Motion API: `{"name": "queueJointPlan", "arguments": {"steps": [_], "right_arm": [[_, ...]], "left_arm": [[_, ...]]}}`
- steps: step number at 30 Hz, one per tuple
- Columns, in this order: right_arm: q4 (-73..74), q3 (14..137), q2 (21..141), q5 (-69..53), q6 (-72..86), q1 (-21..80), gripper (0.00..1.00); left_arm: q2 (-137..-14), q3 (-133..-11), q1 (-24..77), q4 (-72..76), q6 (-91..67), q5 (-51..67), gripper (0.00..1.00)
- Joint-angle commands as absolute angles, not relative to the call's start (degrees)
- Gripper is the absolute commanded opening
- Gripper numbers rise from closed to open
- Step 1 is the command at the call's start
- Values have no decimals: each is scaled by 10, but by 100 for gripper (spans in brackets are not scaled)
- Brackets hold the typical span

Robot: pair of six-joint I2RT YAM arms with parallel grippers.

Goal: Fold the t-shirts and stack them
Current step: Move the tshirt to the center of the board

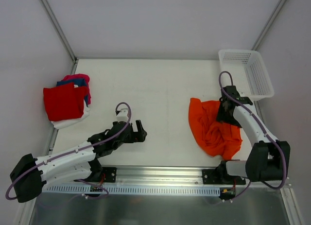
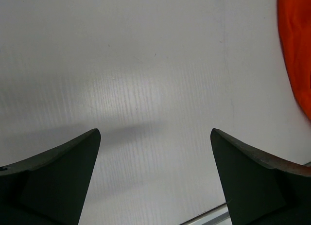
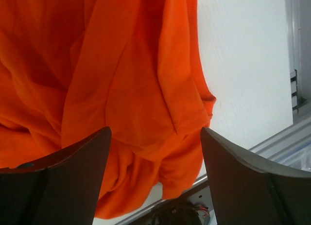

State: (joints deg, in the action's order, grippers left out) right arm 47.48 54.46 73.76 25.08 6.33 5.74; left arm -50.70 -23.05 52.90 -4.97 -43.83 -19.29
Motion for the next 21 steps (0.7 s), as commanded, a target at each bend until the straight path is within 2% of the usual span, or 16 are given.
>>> {"name": "queueJointPlan", "arguments": {"steps": [1,7,11,18,21], "right_arm": [[427,550,774,245,78,55,77],[397,555,837,243,62,15,74],[389,539,831,244,53,-19,74],[385,535,823,229,44,-40,73],[380,533,841,223,42,-44,56]], "left_arm": [[-468,-209,533,-33,-419,-182,99],[-396,-171,533,-36,-415,-194,99],[-367,-160,533,-43,-414,-200,99],[-400,-174,533,-42,-416,-201,99],[-422,-183,533,-43,-417,-194,99]]}}
